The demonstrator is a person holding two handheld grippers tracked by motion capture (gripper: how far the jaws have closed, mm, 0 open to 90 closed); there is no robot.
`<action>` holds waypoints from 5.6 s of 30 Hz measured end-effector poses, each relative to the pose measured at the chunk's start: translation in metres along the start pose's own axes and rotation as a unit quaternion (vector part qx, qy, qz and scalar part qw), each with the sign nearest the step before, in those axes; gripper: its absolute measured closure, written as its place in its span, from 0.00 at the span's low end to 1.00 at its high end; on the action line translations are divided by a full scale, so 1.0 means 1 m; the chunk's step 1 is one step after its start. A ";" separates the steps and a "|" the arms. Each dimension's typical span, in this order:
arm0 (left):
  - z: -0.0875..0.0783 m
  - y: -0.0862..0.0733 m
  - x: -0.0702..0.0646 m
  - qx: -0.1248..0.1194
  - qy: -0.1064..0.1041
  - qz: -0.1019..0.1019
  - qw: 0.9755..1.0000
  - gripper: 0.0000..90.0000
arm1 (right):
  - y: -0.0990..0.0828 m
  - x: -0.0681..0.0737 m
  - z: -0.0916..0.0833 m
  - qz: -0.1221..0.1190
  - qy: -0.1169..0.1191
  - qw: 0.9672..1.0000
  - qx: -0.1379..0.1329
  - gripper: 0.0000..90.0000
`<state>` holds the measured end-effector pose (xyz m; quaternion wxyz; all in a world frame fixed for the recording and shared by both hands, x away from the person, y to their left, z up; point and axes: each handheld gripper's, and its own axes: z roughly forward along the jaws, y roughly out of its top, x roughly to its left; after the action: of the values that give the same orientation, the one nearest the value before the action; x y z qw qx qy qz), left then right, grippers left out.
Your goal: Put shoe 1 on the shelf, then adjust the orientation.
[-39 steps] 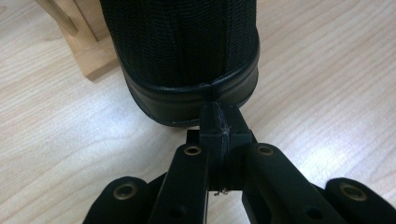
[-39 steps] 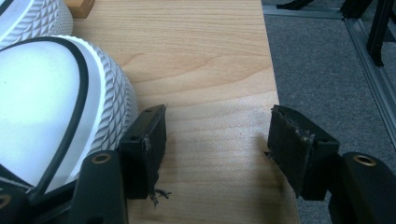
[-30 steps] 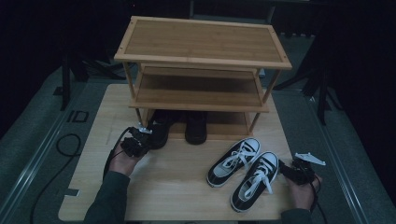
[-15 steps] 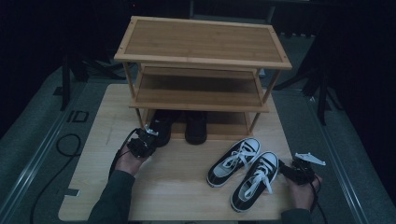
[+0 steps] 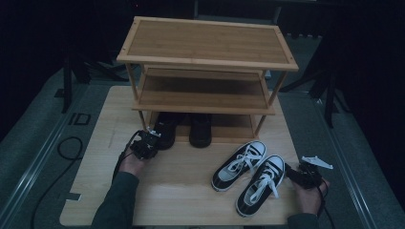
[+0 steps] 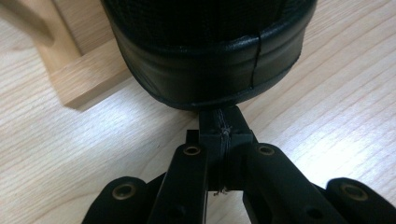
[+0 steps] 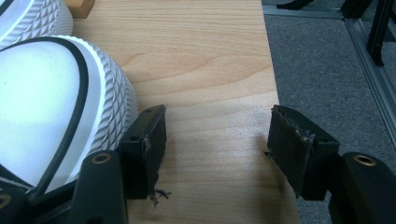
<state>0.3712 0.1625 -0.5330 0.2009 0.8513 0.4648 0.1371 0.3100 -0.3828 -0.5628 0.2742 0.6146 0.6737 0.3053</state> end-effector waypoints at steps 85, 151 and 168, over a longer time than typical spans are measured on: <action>0.010 0.120 -0.131 0.002 -0.003 0.203 0.979 0.98 | 0.000 0.000 0.000 0.000 0.001 1.000 0.000 0.41; 0.001 0.116 -0.210 0.008 -0.104 0.245 0.964 0.98 | 0.000 0.000 0.000 0.002 0.000 1.000 0.000 0.41; -0.014 0.084 -0.176 0.007 -0.115 0.214 0.970 0.98 | 0.000 0.000 0.000 -0.001 0.000 1.000 0.000 0.41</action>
<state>0.3336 -0.0246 -0.4893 0.2128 0.9425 0.2466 0.0751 0.3102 -0.3827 -0.5629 0.2744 0.6140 0.6742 0.3053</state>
